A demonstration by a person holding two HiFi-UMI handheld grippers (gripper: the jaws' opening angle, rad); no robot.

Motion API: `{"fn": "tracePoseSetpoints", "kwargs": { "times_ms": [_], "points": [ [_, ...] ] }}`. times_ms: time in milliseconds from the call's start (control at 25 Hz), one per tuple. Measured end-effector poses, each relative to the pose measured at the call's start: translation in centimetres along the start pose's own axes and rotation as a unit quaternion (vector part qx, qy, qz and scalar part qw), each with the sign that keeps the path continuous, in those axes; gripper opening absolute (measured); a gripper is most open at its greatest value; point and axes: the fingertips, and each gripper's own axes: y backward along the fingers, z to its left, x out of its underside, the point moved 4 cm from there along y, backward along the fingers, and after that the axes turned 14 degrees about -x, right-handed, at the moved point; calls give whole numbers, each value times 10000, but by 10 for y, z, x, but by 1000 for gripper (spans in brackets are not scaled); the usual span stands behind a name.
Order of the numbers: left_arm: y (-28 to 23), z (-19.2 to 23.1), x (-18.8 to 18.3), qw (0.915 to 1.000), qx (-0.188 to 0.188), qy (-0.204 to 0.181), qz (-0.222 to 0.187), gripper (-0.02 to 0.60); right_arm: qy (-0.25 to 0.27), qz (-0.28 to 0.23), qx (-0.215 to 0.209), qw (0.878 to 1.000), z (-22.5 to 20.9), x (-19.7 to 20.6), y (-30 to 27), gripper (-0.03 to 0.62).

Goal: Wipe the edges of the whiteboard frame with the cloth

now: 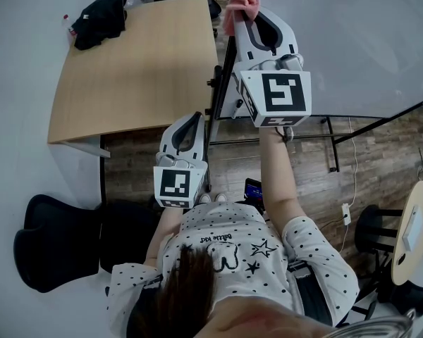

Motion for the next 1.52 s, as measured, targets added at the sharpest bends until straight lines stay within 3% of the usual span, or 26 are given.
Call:
{"fn": "tracePoseSetpoints", "kwargs": {
  "times_ms": [1520],
  "points": [
    [5,-1,8,9999,23,118,-13,15,-48,-3,87,10000,14,14,8,37]
  ]
}}
